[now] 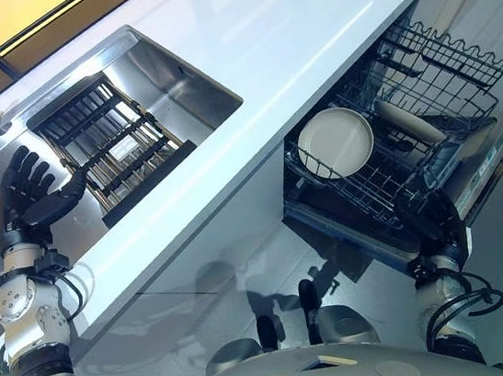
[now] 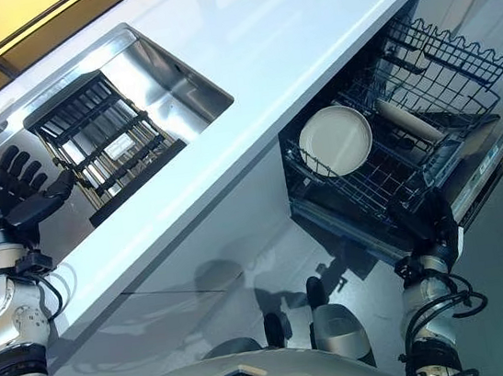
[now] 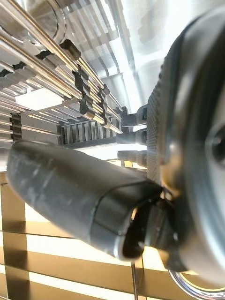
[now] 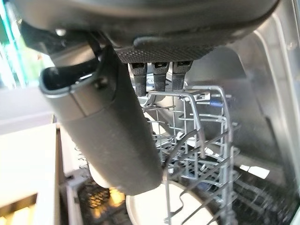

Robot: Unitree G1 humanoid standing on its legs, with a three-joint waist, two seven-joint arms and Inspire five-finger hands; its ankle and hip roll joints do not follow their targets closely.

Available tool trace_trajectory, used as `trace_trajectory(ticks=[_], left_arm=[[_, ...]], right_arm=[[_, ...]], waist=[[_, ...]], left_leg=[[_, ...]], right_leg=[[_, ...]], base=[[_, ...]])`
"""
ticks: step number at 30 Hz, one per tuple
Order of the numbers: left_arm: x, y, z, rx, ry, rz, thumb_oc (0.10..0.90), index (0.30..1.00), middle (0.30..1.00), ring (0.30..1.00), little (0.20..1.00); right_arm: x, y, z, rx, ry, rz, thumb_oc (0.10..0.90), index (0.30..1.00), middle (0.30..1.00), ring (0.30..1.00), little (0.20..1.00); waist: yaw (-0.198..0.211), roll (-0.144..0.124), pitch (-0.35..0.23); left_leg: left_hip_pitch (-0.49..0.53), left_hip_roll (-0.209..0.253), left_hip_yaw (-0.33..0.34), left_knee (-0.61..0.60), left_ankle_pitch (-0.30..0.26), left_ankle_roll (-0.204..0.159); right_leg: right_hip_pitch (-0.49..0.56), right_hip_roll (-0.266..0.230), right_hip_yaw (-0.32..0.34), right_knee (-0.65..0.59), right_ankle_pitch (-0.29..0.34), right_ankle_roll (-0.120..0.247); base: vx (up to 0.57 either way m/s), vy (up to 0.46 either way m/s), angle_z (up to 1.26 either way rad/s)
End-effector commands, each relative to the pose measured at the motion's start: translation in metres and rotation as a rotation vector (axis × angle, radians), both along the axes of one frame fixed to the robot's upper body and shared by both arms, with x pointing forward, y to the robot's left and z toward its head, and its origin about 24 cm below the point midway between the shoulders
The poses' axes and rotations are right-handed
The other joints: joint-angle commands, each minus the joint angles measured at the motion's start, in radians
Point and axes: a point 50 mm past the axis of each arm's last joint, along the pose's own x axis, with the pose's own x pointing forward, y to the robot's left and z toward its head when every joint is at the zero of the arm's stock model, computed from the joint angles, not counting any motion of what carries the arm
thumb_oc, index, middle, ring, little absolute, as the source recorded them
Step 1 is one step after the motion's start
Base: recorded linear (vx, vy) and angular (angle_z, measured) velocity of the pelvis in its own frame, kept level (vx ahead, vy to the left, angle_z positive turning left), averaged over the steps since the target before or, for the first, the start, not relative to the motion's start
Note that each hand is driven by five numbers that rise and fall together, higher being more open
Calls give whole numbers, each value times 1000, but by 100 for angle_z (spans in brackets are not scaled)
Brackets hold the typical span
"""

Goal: Pick up plates and place into dishwasher.

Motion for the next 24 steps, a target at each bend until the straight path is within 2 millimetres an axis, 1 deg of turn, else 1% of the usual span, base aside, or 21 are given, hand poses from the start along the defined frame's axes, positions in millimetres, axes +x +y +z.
trace_trajectory(ticks=[1,2,5,7,8,11,12,14,15,16,17,18,19,21,22,23,24], left_arm=[[8,-3,11,31,-58,-43,800,900,900,900,900],[8,-3,11,31,-56,-45,800,900,900,900,900],[12,-6,14,35,-46,-68,800,900,900,900,900],[15,-11,14,41,-36,-93,800,900,900,900,900],[19,-16,14,42,-30,-112,800,900,900,900,900],[23,-23,13,40,-20,-138,800,900,900,900,900],[25,-27,13,39,-15,-151,800,900,900,900,900],[28,-32,11,38,-8,-169,800,900,900,900,900],[31,-35,10,35,-4,-178,800,900,900,900,900],[34,-39,7,32,5,-189,800,900,900,900,900],[34,-39,8,31,5,-189,800,900,900,900,900],[37,-42,7,29,13,-199,800,900,900,900,900],[39,-44,6,30,19,-208,800,900,900,900,900],[41,-46,6,31,26,-218,800,900,900,900,900],[43,-48,6,35,34,-230,800,900,900,900,900],[44,-49,7,36,34,-230,800,900,900,900,900],[46,-50,8,39,35,-236,800,900,900,900,900]], right_arm=[[24,32,-8,276,-174,208,800,900,900,900,900],[24,33,-8,284,-189,221,800,900,900,900,900],[40,40,2,376,-316,354,800,900,900,900,900],[56,38,16,402,-403,435,800,900,900,900,900],[69,33,29,389,-463,482,800,900,900,900,900],[90,32,55,331,-566,581,800,900,900,900,900],[101,35,68,301,-610,612,800,900,900,900,900],[115,42,88,242,-668,677,800,900,900,900,900],[126,50,102,212,-697,714,800,900,900,900,900],[140,64,121,157,-726,769,800,900,900,900,900],[141,65,122,154,-729,766,800,900,900,900,900],[152,76,137,109,-741,799,800,900,900,900,900],[159,82,147,76,-750,818,800,900,900,900,900],[167,87,160,33,-761,832,800,900,900,900,900],[176,93,175,-11,-768,839,800,900,900,900,900],[178,94,178,-21,-770,841,800,900,900,900,900],[184,98,190,-55,-776,838,800,900,900,900,900]], waist=[[38,-14,-18],[40,-14,-20],[57,-14,-17],[73,-15,-14],[86,-14,-9],[108,-14,-3],[119,-14,0],[136,-14,5],[147,-15,8],[162,-15,10],[162,-15,11],[174,-17,12],[183,-18,15],[196,-19,17],[213,-23,20],[215,-23,22],[225,-26,26]], left_leg=[[-76,-41,-7,5,-1,31],[-71,-41,-9,4,-8,31],[-65,-43,-18,8,-5,30],[-61,-42,-24,14,-4,29],[-58,-43,-31,21,-7,30],[-60,-45,-42,40,-12,30],[-63,-47,-45,52,-15,29],[-68,-50,-53,70,-20,29],[-73,-52,-60,82,-23,29],[-80,-55,-69,100,-25,28],[-81,-56,-70,103,-26,28],[-86,-58,-78,116,-27,27],[-90,-60,-86,127,-27,27],[-95,-63,-95,139,-28,27],[-101,-66,-107,153,-28,28],[-103,-66,-109,157,-29,28],[-110,-69,-116,167,-29,28]], right_leg=[[-1,-18,-26,164,-194,91],[5,-19,-27,163,-202,93],[13,-25,-43,161,-196,93],[20,-32,-55,159,-192,91],[29,-36,-63,156,-192,89],[41,-42,-73,150,-189,84],[45,-44,-76,149,-188,81],[52,-47,-81,147,-188,77],[55,-49,-84,147,-189,74],[59,-51,-88,150,-190,69],[59,-52,-89,151,-190,68],[62,-53,-92,155,-191,64],[64,-55,-95,159,-191,61],[67,-56,-99,163,-192,58],[69,-58,-102,170,-192,54],[69,-58,-103,171,-192,53],[67,-59,-105,176,-192,51]], base=[[64,-25,1],[76,-24,1],[68,-20,2],[78,-18,5],[80,-6,5],[78,11,7],[84,32,11],[83,40,12],[117,71,5],[100,63,0],[127,80,5],[109,63,15],[141,77,20],[126,61,17],[117,50,19],[122,44,26],[84,23,27]])
